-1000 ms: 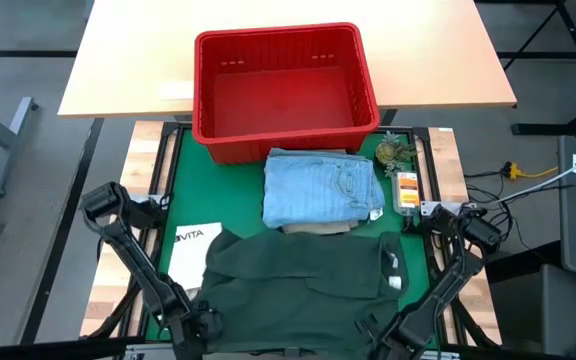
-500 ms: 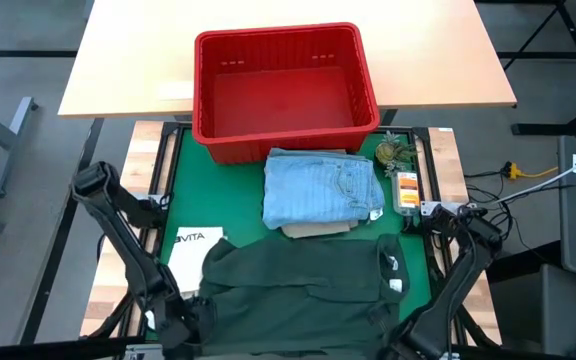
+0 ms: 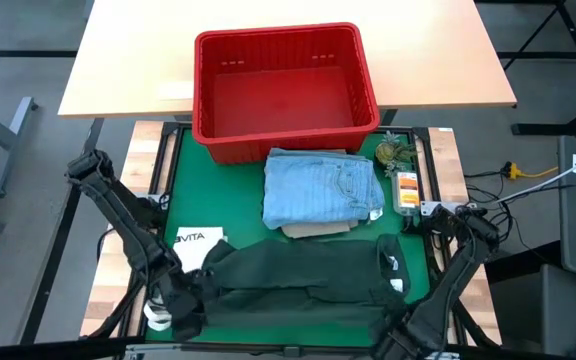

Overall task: Fold laundry
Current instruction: Fold the green polo shirt

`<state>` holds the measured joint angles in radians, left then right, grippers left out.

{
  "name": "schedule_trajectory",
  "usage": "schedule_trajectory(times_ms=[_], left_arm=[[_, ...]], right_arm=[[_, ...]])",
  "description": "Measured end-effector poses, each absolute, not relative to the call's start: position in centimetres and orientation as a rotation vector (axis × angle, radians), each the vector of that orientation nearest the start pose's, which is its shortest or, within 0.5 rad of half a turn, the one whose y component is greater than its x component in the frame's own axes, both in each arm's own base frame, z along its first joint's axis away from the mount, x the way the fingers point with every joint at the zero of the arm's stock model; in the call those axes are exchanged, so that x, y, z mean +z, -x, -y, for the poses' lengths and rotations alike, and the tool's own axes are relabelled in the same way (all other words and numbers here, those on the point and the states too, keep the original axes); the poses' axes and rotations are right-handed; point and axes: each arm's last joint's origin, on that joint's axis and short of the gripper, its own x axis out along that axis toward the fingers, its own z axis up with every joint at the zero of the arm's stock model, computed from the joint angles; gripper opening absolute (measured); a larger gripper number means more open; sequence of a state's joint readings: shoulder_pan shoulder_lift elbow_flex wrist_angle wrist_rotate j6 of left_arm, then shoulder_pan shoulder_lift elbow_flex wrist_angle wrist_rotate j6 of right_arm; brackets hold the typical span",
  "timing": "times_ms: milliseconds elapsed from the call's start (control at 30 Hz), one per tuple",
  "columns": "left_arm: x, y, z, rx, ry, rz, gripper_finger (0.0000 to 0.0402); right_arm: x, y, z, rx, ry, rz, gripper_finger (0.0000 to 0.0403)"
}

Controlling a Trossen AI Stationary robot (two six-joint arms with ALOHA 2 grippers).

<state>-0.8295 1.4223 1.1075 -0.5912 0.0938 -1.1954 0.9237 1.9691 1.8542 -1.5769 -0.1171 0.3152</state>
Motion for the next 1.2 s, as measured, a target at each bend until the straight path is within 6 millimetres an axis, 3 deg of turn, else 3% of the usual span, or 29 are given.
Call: schedule_trajectory(times_ms=[233,367,600,833,1200], left_arm=[[26.0,-19.6,19.1,-0.015,0.598,-1.309,0.0],[25.5,-19.4,17.7,0.148,0.501,-1.296,0.0],[25.3,-19.3,16.0,0.338,0.358,-1.209,0.0],[25.2,-19.5,15.6,0.403,0.304,-1.153,0.0],[23.8,-20.2,15.9,0.461,0.241,-1.163,0.0]], right_arm=[[28.7,-24.4,-26.2,0.551,0.566,-1.615,0.001],[27.6,-25.4,-24.6,0.528,0.588,-1.652,0.0011],[25.2,-24.7,-22.0,0.48,0.587,-1.782,0.0011],[23.1,-24.8,-19.4,0.39,0.562,-1.886,0.0012],[22.4,-24.9,-18.7,0.386,0.573,-1.915,0.0012]])
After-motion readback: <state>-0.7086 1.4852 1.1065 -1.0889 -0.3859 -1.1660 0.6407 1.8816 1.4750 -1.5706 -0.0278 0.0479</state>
